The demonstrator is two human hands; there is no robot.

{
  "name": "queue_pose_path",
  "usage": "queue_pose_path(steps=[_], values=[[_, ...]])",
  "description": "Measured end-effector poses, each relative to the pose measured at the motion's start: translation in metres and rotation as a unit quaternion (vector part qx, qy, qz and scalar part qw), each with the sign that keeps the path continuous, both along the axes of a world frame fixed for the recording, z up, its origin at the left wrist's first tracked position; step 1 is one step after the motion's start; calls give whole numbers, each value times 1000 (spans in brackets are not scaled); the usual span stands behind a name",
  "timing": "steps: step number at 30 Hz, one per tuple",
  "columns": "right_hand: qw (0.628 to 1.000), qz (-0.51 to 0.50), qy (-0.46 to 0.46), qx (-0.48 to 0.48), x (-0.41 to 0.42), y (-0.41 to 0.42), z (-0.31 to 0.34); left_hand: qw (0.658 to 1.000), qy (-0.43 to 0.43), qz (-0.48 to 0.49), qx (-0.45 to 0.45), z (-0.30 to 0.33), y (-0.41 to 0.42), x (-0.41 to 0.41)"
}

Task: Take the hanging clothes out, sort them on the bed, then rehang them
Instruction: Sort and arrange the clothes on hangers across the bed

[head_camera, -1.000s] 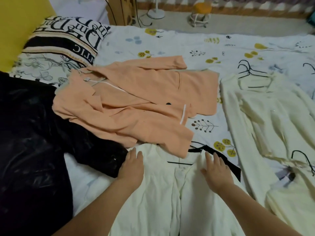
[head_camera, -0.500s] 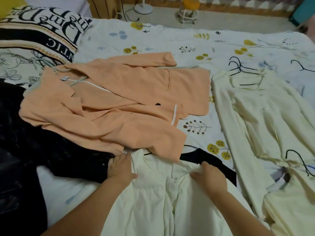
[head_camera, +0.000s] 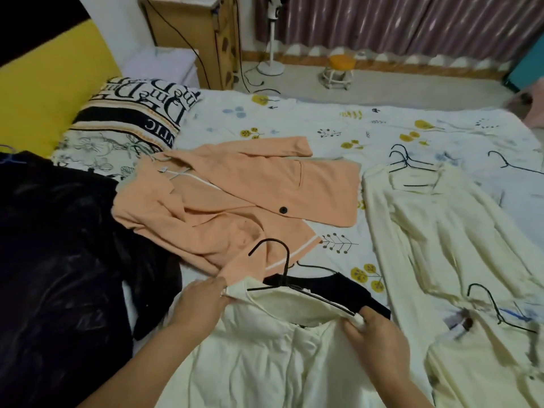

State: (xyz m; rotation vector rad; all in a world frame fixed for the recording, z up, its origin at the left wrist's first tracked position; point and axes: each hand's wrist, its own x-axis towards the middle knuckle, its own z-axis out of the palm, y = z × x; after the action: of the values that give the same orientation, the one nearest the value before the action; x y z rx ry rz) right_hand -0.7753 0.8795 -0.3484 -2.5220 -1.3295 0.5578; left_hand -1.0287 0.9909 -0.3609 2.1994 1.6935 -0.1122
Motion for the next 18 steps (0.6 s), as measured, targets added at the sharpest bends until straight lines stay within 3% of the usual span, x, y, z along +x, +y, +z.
queue_pose_path(steps=[7, 13, 18], values=[[998, 25, 13, 55, -5, -49, 57, 997, -10, 36, 72, 76, -71, -16], [990, 80, 23, 115, -17, -106, 106, 981, -67, 131, 126, 124, -154, -44], [978, 128, 37, 161, -31, -159, 144, 962, -62, 186, 187, 170, -226, -62]])
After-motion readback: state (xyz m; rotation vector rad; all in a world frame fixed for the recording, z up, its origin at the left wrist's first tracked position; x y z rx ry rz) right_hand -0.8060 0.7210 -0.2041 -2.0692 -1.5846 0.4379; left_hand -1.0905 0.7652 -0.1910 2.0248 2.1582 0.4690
